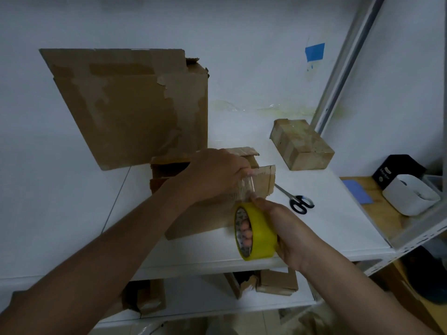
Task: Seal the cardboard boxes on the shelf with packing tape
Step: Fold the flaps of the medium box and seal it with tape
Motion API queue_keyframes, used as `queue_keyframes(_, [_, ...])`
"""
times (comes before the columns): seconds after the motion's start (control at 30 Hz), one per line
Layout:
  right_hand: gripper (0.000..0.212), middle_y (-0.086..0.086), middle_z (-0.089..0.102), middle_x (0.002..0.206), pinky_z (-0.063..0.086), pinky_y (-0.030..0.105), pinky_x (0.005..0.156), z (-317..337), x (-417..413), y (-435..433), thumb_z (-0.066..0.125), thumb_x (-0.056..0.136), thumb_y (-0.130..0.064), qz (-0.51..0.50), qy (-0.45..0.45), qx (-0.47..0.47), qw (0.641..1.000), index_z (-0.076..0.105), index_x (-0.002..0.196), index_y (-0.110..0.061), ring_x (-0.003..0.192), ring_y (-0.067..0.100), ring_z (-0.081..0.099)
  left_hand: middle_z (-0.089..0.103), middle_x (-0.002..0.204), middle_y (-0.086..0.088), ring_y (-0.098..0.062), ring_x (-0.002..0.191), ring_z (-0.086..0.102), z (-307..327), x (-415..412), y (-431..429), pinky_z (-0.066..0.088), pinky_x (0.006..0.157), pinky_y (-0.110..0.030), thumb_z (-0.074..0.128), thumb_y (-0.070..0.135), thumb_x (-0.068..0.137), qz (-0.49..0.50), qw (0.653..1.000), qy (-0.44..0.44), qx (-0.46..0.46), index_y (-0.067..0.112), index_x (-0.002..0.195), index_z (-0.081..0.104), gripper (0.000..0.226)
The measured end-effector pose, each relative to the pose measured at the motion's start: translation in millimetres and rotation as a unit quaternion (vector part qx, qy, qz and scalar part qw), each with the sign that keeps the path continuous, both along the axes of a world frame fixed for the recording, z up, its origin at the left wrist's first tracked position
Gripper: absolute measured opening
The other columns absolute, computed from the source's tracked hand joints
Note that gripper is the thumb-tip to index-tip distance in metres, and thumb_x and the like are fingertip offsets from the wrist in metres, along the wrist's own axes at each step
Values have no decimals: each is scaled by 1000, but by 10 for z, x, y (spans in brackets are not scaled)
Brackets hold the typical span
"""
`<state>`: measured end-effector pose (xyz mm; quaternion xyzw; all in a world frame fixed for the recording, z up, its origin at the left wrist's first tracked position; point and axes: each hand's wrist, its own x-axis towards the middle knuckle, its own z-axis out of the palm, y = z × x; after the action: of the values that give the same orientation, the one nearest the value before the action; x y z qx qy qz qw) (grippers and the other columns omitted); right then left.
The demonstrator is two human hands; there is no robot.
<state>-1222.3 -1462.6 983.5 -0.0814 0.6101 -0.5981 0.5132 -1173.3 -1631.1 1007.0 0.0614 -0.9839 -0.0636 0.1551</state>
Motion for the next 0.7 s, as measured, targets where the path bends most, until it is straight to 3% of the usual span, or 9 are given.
queue_keyframes(0.07, [45,19,70,83,57,29,55,-4,-7,-12,54,94,-48,1,7,35,999,65,95,-4,72,29,64,74,94,0,-13,79,64,-26,-7,-22,50,80,-29,39,43,102,2,1000,4,4,17,106,73,43])
queue_keyframes(0.13, [54,21,71,91,58,29,59,-14,8,-27,56,89,-55,6,12,59,998,66,99,-4,79,30,64,74,97,1,-11,81,64,-48,-14,-30,44,77,-23,39,41,103,2,1000,2,11,18,107,74,42])
queue_keyframes(0.3, [59,12,63,56,53,24,45,-42,0,-53,54,88,-60,2,24,69,997,60,91,-1,43,19,59,74,99,1,-4,75,53,-66,-21,-45,38,74,-19,40,41,103,11,1000,3,20,20,110,72,39])
queue_keyframes(0.47, [55,9,62,52,50,22,42,-58,-23,-69,52,91,-57,7,37,71,997,60,91,-3,41,17,59,70,97,4,-4,75,52,-13,-12,-36,34,70,-16,38,42,103,12,999,-11,30,19,110,70,40])
queue_keyframes(0.53, [53,9,63,53,50,22,43,-48,-35,-65,53,91,-56,11,31,73,997,60,91,-3,41,17,60,65,84,10,-4,69,52,-18,-9,-34,40,72,-22,41,42,103,6,999,-14,32,21,100,68,34])
queue_keyframes(0.6, [52,9,64,54,50,22,43,-49,-46,-63,55,90,-55,10,27,78,997,60,95,-4,42,17,61,57,72,12,-5,63,50,-30,-4,-25,40,64,-23,50,44,99,0,1000,-9,12,21,90,65,29])
queue_keyframes(0.7, [51,10,64,59,52,25,47,-42,-67,-49,57,90,-54,16,-1,80,997,60,99,-4,46,18,61,57,77,10,-5,65,48,-19,7,-31,36,60,-19,59,51,92,-4,999,-34,-9,22,95,64,29])
